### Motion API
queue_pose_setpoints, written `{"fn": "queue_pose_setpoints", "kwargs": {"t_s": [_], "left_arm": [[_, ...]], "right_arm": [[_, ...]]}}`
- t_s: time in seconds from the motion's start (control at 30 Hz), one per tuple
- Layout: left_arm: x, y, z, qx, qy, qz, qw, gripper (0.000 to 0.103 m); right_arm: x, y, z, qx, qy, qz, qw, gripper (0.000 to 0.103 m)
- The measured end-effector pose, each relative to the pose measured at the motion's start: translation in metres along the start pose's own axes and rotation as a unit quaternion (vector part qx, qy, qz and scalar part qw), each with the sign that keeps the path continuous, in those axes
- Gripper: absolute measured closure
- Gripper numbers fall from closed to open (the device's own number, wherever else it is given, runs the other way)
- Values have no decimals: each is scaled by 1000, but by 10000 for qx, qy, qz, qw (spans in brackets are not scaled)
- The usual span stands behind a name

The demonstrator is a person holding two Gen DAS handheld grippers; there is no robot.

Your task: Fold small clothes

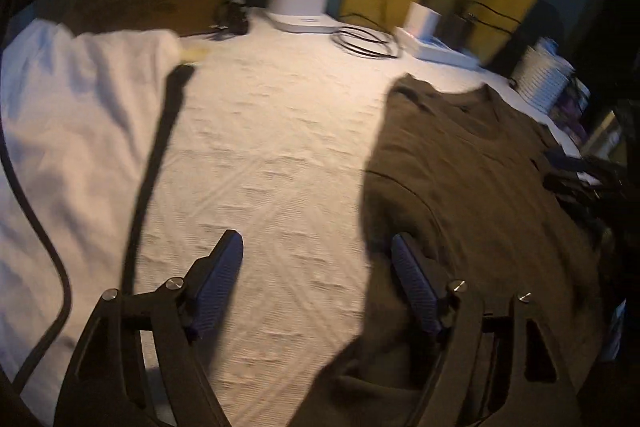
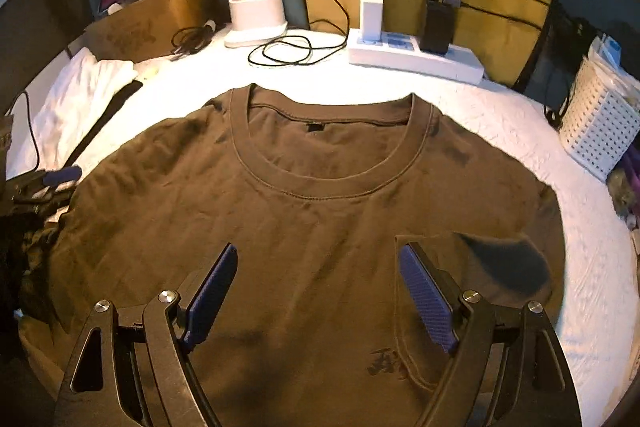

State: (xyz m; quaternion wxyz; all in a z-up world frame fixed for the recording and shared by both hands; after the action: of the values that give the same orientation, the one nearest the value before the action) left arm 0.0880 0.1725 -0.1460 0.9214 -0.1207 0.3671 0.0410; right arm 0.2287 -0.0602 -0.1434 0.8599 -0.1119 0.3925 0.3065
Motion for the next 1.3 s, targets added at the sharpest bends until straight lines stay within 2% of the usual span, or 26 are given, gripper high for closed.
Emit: {"fn": "queue_pose_setpoints", "kwargs": {"t_s": [0.2, 0.23, 0.27, 0.3, 0.37, 0.4, 0.47, 0.57, 0.67, 0.77, 0.83, 0.87, 0.97, 1.1, 1.13, 1.17, 1.23, 1.3], "left_arm": [[2, -31, -8, 433, 23, -48, 9990, 27], [1, -35, -10, 531, 13, 3, 9986, 29], [2, -40, -11, 622, 4, 41, 9981, 44], [1, -45, -12, 694, 13, 40, 9976, 52], [0, -53, -14, 772, 50, -59, 9970, 88], [0, -57, -14, 860, 74, -66, 9962, 92], [-3, -61, -13, 1044, -18, 195, 9943, 101], [-16, -46, -2, 937, -322, 686, 9927, 101], [-34, -27, 10, 968, -736, 1448, 9820, 101], [-42, -20, 14, 965, -872, 1724, 9764, 101], [-49, -24, 17, 1233, -1128, 2241, 9601, 101], [-51, -23, 17, 1220, -1171, 2339, 9575, 101], [-50, 6, 21, 528, -958, 2207, 9692, 101], [-44, 39, 6, -214, -432, 1635, 9854, 100], [-40, 41, 1, -381, -290, 1430, 9886, 96], [-37, 41, -5, -485, -164, 1265, 9906, 81], [-34, 36, -15, -501, -63, 1054, 9931, 59], [-35, 21, -20, -382, -96, 860, 9955, 58]], "right_arm": [[-1, -16, -17, 226, 99, -171, 9995, 18], [-1, -18, -19, 264, 106, -184, 9994, 18], [-1, -23, -22, 329, 106, -203, 9992, 18], [-2, -25, -25, 363, 109, -211, 9991, 18], [-1, -31, -32, 463, 115, -222, 9986, 18], [-1, -33, -34, 497, 108, -215, 9985, 18], [-4, -34, -37, 517, 7, -171, 9985, 18], [-5, -35, -39, 532, -71, -119, 9985, 18], [-7, -36, -40, 563, -149, -54, 9983, 18], [-8, -38, -41, 615, -216, 8, 9979, 18], [-9, -38, -42, 635, -247, 40, 9977, 18], [-10, -39, -42, 637, -257, 53, 9976, 18], [-10, -39, -42, 639, -267, 85, 9976, 18], [-11, -39, -42, 659, -284, 118, 9973, 18], [-11, -39, -42, 667, -288, 126, 9973, 18], [-11, -39, -42, 669, -289, 126, 9973, 18], [-12, -40, -41, 667, -286, 125, 9973, 18], [-12, -40, -41, 671, -287, 102, 9973, 18]]}}
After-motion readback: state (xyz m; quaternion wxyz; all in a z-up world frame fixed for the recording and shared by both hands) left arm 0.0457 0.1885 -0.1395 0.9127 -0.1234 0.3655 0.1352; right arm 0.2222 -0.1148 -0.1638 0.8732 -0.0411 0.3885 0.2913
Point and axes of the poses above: each gripper's, at about its wrist camera, not at the fingertips, and x roughly the way its jaws point, y to its left, z to its top, the point moved 3 cm from there along x, roughly the way its jaws point, and after that the axes turned 8 degrees about -y, right-handed, at the moved point
